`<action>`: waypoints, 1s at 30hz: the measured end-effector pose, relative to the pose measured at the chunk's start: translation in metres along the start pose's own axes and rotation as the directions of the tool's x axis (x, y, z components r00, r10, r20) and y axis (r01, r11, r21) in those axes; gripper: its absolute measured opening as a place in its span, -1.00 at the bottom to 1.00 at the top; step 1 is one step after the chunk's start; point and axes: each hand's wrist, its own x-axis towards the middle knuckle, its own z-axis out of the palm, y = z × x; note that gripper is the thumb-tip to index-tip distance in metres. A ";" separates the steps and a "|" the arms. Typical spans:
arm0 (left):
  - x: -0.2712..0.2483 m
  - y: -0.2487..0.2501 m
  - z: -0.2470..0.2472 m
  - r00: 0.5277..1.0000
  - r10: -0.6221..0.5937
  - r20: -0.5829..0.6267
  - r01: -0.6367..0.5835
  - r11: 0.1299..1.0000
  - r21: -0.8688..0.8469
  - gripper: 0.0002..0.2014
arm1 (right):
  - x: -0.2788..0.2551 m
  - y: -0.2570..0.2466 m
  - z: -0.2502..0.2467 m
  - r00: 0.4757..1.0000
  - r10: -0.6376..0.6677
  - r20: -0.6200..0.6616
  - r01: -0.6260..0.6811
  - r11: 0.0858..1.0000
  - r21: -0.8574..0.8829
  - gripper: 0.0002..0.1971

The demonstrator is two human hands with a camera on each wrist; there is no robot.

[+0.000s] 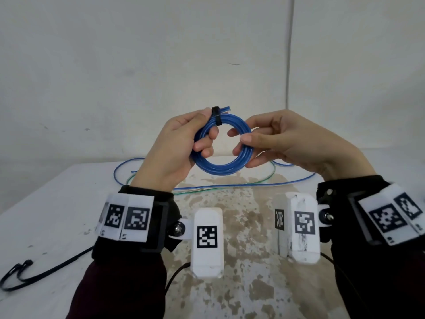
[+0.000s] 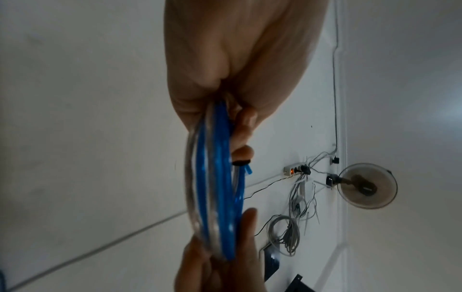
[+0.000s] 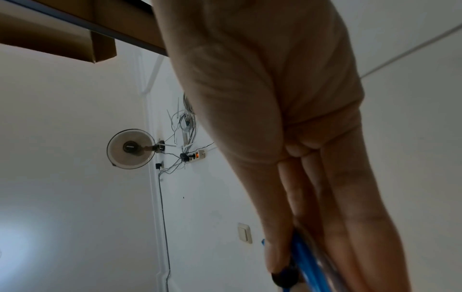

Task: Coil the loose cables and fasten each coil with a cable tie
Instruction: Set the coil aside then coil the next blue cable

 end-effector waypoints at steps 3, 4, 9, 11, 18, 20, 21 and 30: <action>0.000 -0.001 0.002 0.999 0.014 -0.033 -0.015 0.999 -0.039 -0.70 | -0.001 0.000 0.001 0.998 0.031 0.059 -0.032 0.999 0.019 -0.61; 0.001 -0.002 0.003 0.998 0.034 -0.062 -0.037 0.998 -0.050 -0.73 | -0.001 0.000 0.002 0.995 0.049 0.091 -0.049 0.999 0.003 -0.61; 0.003 -0.002 -0.002 0.992 0.054 -0.117 -0.061 0.997 -0.056 -0.73 | 0.005 0.005 0.013 0.992 0.046 0.113 -0.046 0.999 -0.008 -0.75; 0.002 -0.001 -0.005 0.993 0.017 -0.118 -0.024 0.998 -0.055 -0.72 | 0.008 0.007 0.015 0.993 0.035 0.113 -0.035 0.999 -0.001 -0.79; 0.002 0.002 -0.004 0.993 -0.108 -0.047 0.093 0.964 -0.250 -0.73 | 0.010 0.008 0.017 0.995 0.024 0.095 -0.025 1.000 0.017 -0.78; 0.002 0.001 -0.004 0.996 -0.082 -0.030 0.076 0.984 -0.160 -0.73 | 0.008 0.005 0.018 0.998 0.045 0.052 -0.043 0.998 -0.049 -0.67; 0.002 -0.001 -0.004 0.998 -0.065 -0.016 0.064 0.996 -0.065 -0.73 | 0.009 0.004 0.018 0.999 0.037 -0.013 -0.038 0.995 -0.093 -0.65; -0.006 -0.011 0.009 0.975 -0.126 0.184 0.043 0.915 0.401 -0.74 | 0.014 0.011 0.010 0.974 0.038 -0.224 -0.054 0.997 -0.062 -0.78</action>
